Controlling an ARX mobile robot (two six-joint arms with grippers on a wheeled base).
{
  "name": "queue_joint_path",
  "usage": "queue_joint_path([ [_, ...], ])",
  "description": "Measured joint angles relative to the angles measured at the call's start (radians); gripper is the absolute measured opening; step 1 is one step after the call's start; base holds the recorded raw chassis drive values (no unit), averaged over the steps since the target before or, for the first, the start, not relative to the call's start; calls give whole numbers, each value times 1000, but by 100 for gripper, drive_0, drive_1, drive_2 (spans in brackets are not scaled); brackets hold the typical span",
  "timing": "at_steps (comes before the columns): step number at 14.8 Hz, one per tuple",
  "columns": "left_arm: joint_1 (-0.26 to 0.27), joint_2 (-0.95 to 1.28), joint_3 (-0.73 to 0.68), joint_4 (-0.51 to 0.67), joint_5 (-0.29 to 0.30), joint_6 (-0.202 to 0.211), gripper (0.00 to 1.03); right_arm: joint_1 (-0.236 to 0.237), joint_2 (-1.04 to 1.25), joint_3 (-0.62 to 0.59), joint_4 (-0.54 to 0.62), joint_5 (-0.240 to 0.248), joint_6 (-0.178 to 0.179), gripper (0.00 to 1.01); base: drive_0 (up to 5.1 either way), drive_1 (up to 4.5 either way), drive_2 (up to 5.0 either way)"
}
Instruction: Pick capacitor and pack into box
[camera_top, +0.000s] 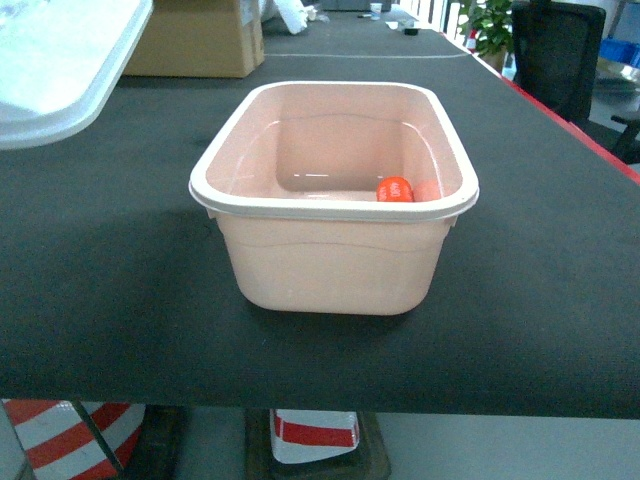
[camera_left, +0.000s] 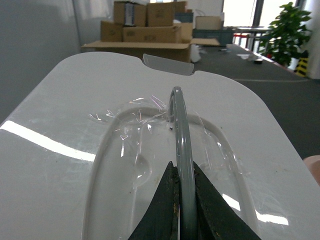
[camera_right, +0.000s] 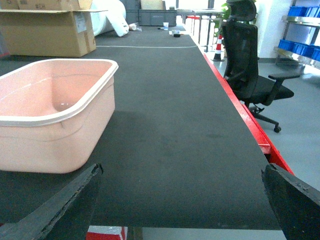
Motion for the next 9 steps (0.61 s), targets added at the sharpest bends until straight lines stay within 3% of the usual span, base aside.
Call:
queue_joint_path([
  [3, -213, -104, 6, -63, -144, -32, 2, 0, 0, 0, 0, 0, 0, 98, 0, 0, 0],
  [6, -420, -4, 84, -115, -314, -95, 2, 0, 0, 0, 0, 0, 0, 98, 0, 0, 0],
  [9, -560, 100, 188, -141, -391, -137, 2, 0, 0, 0, 0, 0, 0, 98, 0, 0, 0],
])
